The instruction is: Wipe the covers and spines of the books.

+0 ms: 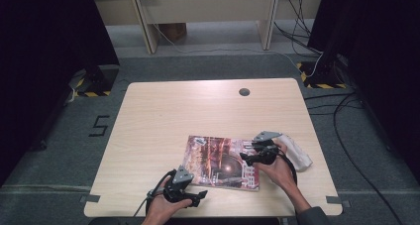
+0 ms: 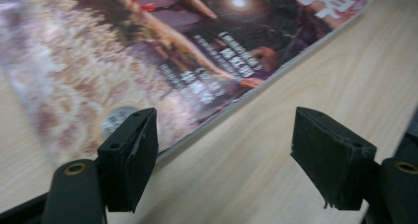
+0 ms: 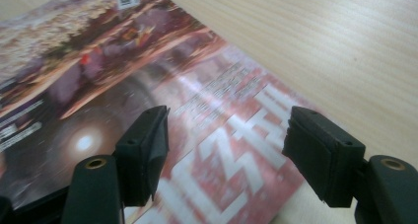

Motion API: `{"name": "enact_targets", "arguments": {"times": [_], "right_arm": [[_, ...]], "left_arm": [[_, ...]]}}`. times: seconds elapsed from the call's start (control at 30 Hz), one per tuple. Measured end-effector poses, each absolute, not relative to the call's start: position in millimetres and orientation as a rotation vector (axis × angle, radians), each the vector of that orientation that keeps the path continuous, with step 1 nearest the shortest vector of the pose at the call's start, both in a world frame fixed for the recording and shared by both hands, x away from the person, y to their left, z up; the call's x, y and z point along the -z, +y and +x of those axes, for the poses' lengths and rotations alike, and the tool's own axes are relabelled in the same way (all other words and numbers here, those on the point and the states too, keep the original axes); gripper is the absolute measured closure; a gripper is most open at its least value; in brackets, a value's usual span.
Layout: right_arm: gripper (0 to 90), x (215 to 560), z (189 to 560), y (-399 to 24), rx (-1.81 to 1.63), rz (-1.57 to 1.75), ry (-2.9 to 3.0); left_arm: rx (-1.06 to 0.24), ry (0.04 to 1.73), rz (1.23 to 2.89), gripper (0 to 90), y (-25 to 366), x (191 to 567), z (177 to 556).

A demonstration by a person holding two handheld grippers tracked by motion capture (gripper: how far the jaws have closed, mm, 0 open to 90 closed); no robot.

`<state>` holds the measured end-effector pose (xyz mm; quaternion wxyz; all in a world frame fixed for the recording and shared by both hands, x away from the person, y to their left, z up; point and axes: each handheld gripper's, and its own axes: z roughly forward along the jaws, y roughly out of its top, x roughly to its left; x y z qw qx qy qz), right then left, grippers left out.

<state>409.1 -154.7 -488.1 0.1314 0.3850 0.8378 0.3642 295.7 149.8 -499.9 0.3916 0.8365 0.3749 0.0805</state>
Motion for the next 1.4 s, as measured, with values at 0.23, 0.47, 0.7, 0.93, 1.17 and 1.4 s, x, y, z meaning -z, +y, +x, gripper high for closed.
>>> {"name": "enact_targets", "arguments": {"times": [0.23, 0.47, 0.7, 0.93, 1.17, 1.4], "right_arm": [[32.6, 493.5, 442.4, -144.1, -1.015, 1.147, 2.421], [32.7, 502.9, 459.8, -137.3, -1.039, 1.190, 2.445], [30.7, 503.5, 455.8, -137.1, -1.001, 1.193, 2.459], [29.9, 502.1, 432.3, -148.5, -0.978, 1.174, 2.487], [29.7, 501.8, 405.7, -157.6, -0.978, 1.133, 2.515], [29.4, 502.4, 382.9, -159.5, -0.989, 1.128, 2.538]], "left_arm": [[-0.169, 0.939, 2.149, 25.9, 144.0, 505.8, 293.6], [-0.175, 0.938, 2.152, 25.3, 143.1, 505.7, 293.4], [-0.194, 0.949, 2.156, 25.5, 146.3, 505.9, 299.1], [-0.245, 1.005, 2.150, 25.1, 156.7, 505.6, 316.5], [-0.269, 1.046, 2.148, 23.9, 161.7, 505.2, 335.1], [-0.285, 1.081, 2.148, 23.3, 163.6, 505.4, 353.3]]}}
